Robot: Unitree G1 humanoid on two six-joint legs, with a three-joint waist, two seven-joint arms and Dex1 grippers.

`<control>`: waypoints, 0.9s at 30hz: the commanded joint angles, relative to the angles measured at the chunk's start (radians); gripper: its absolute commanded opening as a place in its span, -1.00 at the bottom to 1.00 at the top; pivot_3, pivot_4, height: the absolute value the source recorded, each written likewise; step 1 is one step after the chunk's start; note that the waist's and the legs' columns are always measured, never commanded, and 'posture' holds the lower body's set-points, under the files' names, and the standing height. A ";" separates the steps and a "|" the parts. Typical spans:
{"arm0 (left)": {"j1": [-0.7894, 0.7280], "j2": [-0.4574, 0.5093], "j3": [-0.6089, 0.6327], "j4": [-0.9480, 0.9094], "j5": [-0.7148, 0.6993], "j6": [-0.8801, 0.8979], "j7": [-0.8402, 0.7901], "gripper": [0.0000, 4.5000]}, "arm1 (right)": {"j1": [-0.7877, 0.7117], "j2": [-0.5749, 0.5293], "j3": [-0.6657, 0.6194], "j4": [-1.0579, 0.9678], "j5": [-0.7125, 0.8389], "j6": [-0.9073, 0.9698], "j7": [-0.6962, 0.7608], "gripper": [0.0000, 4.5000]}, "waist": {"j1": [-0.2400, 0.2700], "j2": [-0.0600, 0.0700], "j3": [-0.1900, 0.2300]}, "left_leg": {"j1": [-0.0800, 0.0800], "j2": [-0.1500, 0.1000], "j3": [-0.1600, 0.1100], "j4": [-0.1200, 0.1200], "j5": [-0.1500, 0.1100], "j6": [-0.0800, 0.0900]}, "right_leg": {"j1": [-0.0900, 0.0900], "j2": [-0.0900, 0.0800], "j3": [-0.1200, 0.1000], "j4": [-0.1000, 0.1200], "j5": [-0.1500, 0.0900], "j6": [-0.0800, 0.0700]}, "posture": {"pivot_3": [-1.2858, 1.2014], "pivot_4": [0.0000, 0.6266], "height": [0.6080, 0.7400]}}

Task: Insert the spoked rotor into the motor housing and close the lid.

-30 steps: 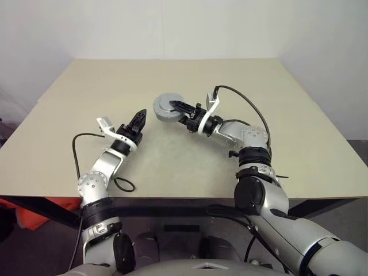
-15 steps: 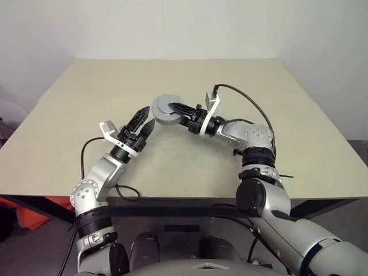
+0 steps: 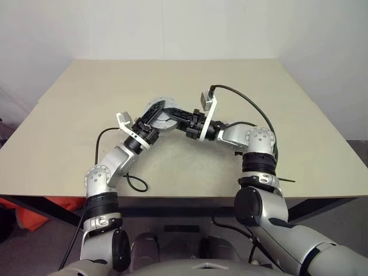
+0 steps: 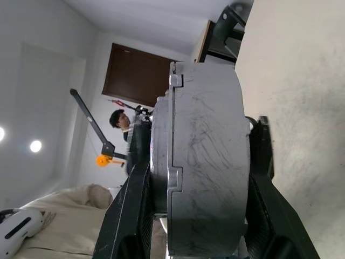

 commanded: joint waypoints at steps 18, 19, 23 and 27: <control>-0.008 0.013 0.007 0.012 0.050 -0.054 -0.045 -0.08 | -0.024 -0.014 0.031 0.006 0.000 -0.117 0.027 0.06 | 0.000 0.000 0.000 | 0.000 0.000 0.000 0.001 0.000 0.000 | 0.001 0.000 0.000 0.001 0.000 0.000 | 0.03 -1.00 1.00; -0.005 0.012 0.007 0.014 0.057 -0.060 -0.046 -0.08 | -0.023 -0.018 0.039 0.011 -0.018 -0.140 0.022 0.23 | 0.000 0.000 0.000 | 0.000 0.000 0.000 0.001 0.000 0.000 | 0.001 0.000 0.000 0.001 0.000 0.000 | 0.03 -1.00 1.00; 0.003 0.010 0.013 0.017 0.088 -0.081 -0.051 -0.08 | -0.020 -0.024 0.093 0.025 -0.116 -0.264 -0.009 0.78 | 0.000 0.000 0.000 | 0.001 0.000 0.000 0.001 0.000 0.000 | 0.001 0.000 0.000 0.001 0.000 0.000 | 0.03 -1.00 1.00; 0.024 0.010 0.023 0.009 0.152 -0.136 -0.058 -0.08 | -0.017 -0.030 0.143 0.071 -0.230 -0.421 -0.034 0.78 | -0.001 0.000 0.000 | 0.001 0.000 0.000 0.001 0.000 0.000 | 0.001 0.000 0.000 0.001 0.000 -0.001 | 0.03 -1.00 1.00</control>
